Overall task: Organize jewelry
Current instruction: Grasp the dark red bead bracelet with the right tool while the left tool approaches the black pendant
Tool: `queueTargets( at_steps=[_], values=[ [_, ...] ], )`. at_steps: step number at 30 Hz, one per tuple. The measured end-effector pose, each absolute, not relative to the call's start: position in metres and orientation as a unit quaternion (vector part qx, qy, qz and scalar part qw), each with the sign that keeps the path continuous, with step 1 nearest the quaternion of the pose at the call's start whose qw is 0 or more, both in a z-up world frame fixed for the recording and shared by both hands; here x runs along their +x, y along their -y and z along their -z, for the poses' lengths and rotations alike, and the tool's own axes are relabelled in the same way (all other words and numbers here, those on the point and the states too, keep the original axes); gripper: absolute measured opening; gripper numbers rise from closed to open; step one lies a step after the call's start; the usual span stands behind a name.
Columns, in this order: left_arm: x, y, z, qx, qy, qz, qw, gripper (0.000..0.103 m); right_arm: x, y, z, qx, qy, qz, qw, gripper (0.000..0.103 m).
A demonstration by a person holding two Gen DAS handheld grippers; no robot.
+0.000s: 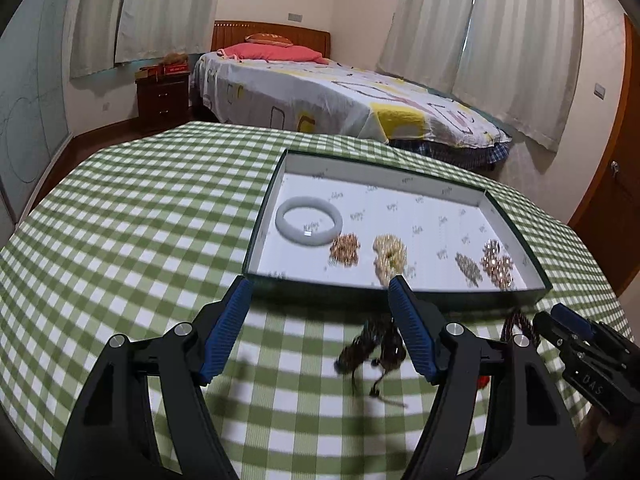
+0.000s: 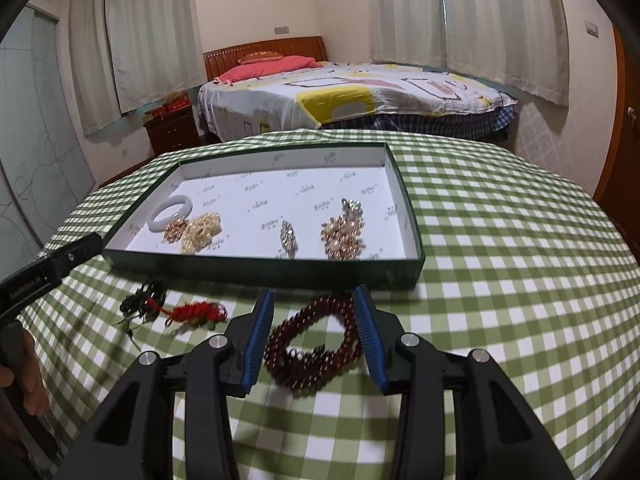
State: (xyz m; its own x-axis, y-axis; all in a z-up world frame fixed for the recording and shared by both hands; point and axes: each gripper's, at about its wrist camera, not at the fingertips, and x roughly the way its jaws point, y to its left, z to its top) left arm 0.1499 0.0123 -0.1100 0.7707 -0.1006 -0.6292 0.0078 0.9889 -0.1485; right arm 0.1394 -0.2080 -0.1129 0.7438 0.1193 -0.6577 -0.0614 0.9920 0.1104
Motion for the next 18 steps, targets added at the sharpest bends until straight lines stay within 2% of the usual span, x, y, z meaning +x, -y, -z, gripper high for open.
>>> queueTargets(
  at_steps=[8,10,18],
  values=[
    [0.137,-0.015,0.119,-0.069,-0.347,0.027,0.935,0.07,0.135,0.205,0.118,0.043,-0.361,-0.046,0.93,0.042],
    [0.136,-0.015,0.119,-0.068,-0.347,0.027,0.935,0.07,0.135,0.204,0.119,0.041,-0.363,-0.044,0.93,0.05],
    [0.136,-0.016,0.124,-0.069,-0.355,0.025,0.932,0.07,0.139,0.202,0.125,0.038,-0.375,-0.039,0.925,0.058]
  ],
)
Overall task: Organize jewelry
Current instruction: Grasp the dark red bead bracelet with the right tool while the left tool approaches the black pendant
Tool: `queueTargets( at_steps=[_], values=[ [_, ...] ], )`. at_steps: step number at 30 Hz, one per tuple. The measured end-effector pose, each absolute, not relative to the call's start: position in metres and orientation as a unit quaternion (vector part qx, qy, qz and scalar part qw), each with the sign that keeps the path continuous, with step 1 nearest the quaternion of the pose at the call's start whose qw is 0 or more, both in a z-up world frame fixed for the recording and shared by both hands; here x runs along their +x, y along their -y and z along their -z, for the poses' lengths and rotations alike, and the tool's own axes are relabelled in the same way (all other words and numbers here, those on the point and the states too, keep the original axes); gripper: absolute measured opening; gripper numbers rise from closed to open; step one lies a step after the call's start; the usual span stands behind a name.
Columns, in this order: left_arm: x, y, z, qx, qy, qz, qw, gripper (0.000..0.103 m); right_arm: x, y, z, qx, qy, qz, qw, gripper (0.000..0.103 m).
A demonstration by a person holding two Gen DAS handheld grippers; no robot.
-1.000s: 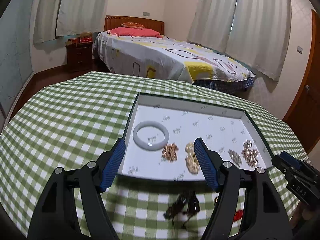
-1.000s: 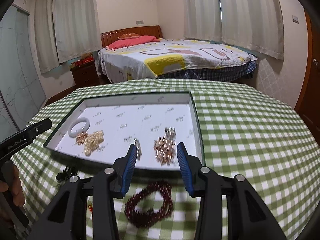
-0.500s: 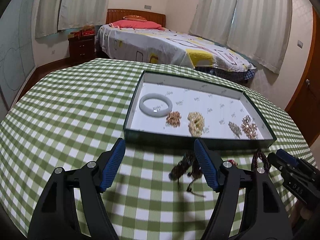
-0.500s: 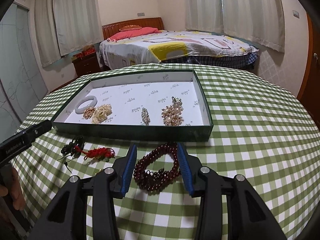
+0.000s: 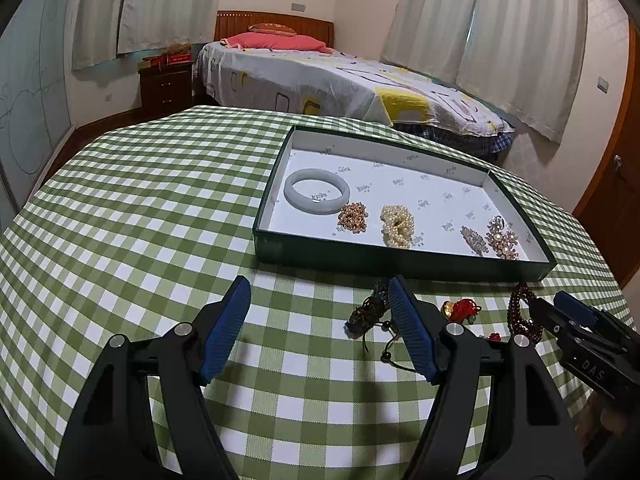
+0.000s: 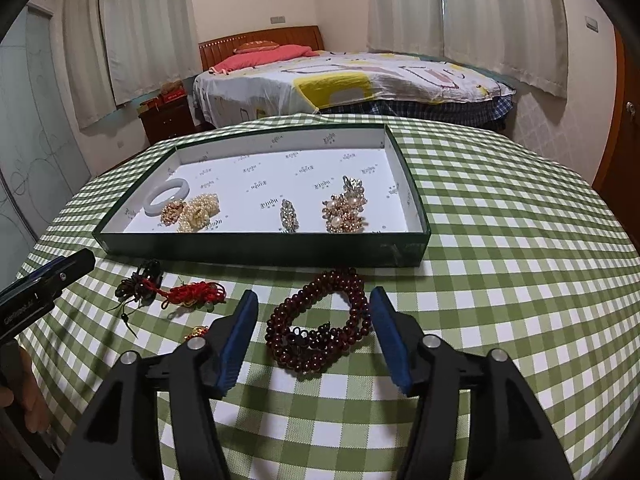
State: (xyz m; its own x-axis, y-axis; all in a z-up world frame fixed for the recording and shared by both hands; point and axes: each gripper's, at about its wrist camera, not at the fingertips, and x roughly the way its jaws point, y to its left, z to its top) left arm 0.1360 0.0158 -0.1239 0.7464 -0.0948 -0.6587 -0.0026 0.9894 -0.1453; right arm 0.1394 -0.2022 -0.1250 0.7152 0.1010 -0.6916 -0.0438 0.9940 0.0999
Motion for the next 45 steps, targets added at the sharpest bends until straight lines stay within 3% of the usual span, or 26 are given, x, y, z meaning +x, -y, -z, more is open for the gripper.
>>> queueTargets(
  at_steps=[16,38,45],
  values=[
    [0.139,-0.017,0.132,-0.067,-0.366,0.021,0.928,0.069,0.149,0.202,0.132,0.042,-0.396,-0.038,0.917,0.065],
    [0.139,-0.015,0.138,-0.067,-0.376,0.026,0.924,0.07,0.15,0.217,0.141,0.045,-0.418,-0.028,0.907,0.065],
    [0.139,-0.01,0.139,-0.062,-0.381,0.037,0.922,0.07,0.146,0.212,0.142,0.028,-0.417,-0.043,0.908,0.034]
  ],
)
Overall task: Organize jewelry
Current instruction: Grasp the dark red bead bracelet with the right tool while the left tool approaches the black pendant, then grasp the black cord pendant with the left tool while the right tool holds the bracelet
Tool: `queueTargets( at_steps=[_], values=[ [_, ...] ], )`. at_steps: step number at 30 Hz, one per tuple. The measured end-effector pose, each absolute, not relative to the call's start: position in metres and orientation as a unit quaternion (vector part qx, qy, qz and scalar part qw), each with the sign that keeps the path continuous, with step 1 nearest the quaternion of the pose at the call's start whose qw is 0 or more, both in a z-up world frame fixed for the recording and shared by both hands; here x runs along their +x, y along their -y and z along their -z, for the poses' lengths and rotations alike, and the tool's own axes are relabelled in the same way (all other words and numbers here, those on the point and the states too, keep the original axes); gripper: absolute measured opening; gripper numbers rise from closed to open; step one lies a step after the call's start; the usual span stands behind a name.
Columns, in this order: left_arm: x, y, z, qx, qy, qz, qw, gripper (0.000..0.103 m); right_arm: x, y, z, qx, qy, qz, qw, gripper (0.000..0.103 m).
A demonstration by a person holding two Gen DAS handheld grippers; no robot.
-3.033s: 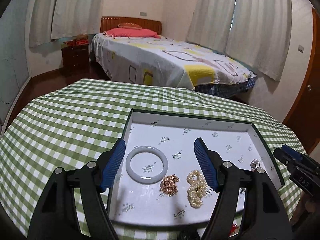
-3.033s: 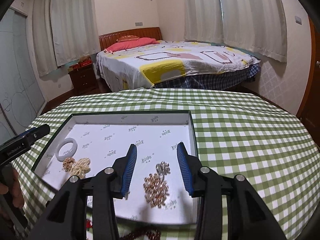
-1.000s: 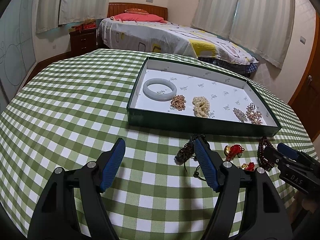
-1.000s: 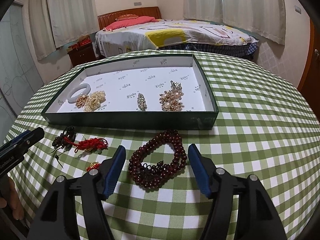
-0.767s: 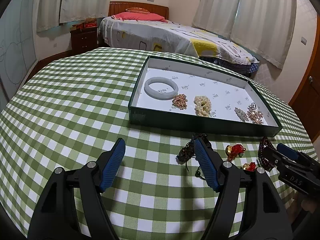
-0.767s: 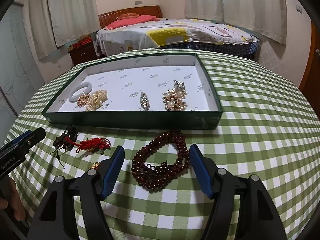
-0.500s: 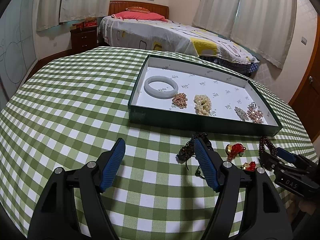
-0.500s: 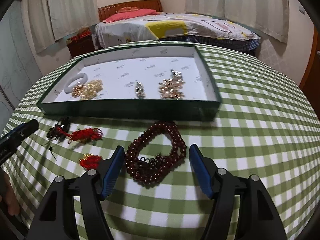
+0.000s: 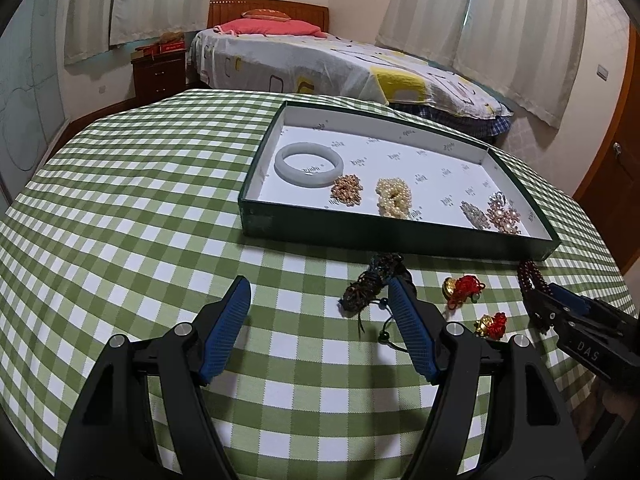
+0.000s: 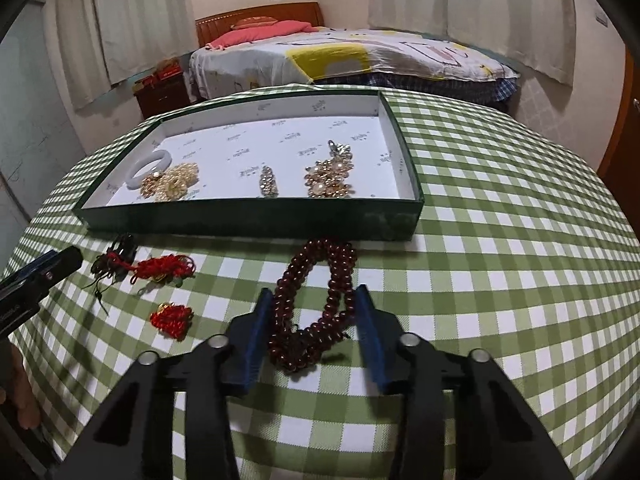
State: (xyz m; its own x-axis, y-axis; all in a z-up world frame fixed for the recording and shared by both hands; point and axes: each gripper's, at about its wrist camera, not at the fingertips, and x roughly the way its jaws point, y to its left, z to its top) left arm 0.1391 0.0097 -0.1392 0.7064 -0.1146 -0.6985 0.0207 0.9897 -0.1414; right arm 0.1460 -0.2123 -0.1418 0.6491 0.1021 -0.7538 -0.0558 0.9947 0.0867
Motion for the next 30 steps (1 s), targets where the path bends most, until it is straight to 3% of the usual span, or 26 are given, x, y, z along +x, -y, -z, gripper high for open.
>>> queueTargets(
  at_steps=[3,11,16,18,24,27,30],
  values=[
    [0.141,-0.005,0.14,-0.058,-0.385,0.044,0.92,0.07,0.142,0.212,0.141,0.021,-0.412,-0.052,0.909,0.021],
    [0.147,0.013,0.14,-0.044,-0.394,0.064,0.916,0.069,0.139,0.216,0.14,0.034,-0.408,-0.06,0.91,0.02],
    [0.149,0.029,0.139,-0.033,-0.398,0.085,0.913,0.058,0.14,0.218,0.14,0.045,-0.408,-0.065,0.91,0.02],
    [0.152,0.036,0.141,-0.023,-0.403,0.093,0.91,0.047,0.139,0.219,0.141,0.05,-0.408,-0.067,0.909,0.02],
    [0.162,0.042,0.146,-0.027,-0.418,0.097,0.903,0.041,0.14,0.223,0.142,0.062,-0.408,-0.071,0.908,0.02],
    [0.166,0.044,0.149,-0.023,-0.425,0.098,0.899,0.025,0.14,0.224,0.142,0.066,-0.408,-0.073,0.908,0.02],
    [0.168,0.04,0.151,-0.03,-0.431,0.103,0.896,0.017,0.14,0.224,0.143,0.069,-0.408,-0.074,0.907,0.02]
  ],
)
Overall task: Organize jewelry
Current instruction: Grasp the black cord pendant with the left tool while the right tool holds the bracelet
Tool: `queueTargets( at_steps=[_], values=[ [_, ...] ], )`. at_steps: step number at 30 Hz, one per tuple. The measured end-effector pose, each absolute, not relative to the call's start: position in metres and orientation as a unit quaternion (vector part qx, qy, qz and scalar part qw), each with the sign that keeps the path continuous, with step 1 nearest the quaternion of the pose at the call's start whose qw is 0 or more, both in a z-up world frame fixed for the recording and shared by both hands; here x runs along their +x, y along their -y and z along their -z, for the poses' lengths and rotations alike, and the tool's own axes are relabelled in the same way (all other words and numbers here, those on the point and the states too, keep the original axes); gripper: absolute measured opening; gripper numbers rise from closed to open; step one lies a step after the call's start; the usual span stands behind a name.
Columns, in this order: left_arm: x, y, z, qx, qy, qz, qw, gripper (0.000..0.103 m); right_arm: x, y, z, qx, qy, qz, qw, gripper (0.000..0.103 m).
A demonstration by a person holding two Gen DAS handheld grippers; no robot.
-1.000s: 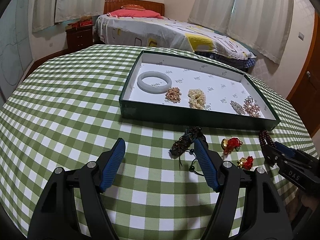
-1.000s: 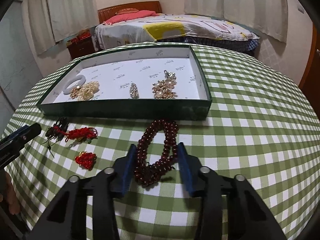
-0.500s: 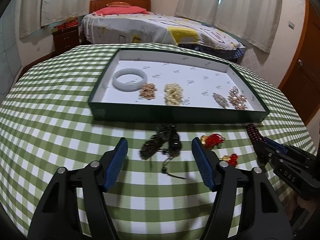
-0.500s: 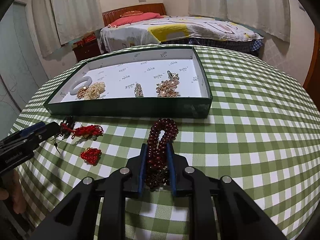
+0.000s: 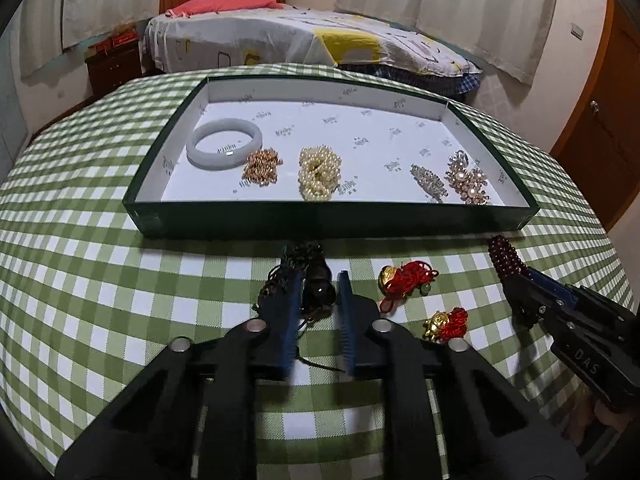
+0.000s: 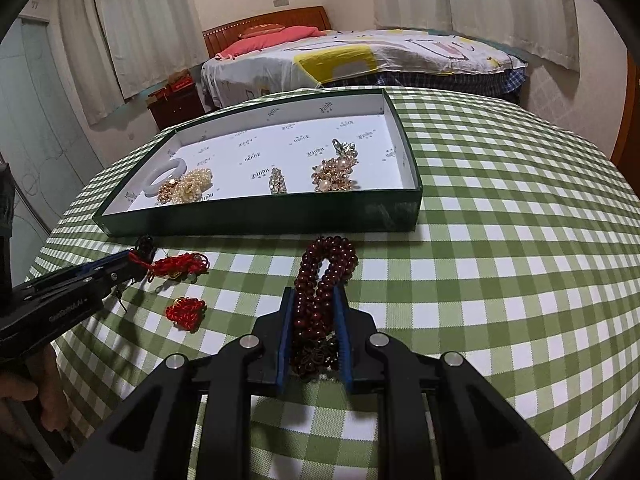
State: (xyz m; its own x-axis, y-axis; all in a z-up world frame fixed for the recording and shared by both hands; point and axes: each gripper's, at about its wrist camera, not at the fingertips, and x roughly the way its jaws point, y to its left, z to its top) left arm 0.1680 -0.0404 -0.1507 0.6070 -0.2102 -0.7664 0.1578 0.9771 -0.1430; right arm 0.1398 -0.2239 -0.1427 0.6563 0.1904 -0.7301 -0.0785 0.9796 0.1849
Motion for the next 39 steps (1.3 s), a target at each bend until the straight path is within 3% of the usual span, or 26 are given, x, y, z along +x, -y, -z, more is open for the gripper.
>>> queueTargets(
  at_steps=[17,23,39],
  values=[
    [0.16,0.034,0.149,-0.019,-0.429,0.096,0.898,0.021,0.14,0.223,0.143,0.068,-0.408,-0.074,0.907,0.02],
    [0.163,0.033,0.154,-0.017,-0.43,0.097,0.898,0.017,0.14,0.223,0.143,0.068,-0.408,-0.074,0.907,0.02],
    [0.157,0.023,0.152,-0.03,-0.422,0.1,0.901,0.017,0.136,0.219,0.143,0.055,-0.4,-0.074,0.912,0.019]
  ],
)
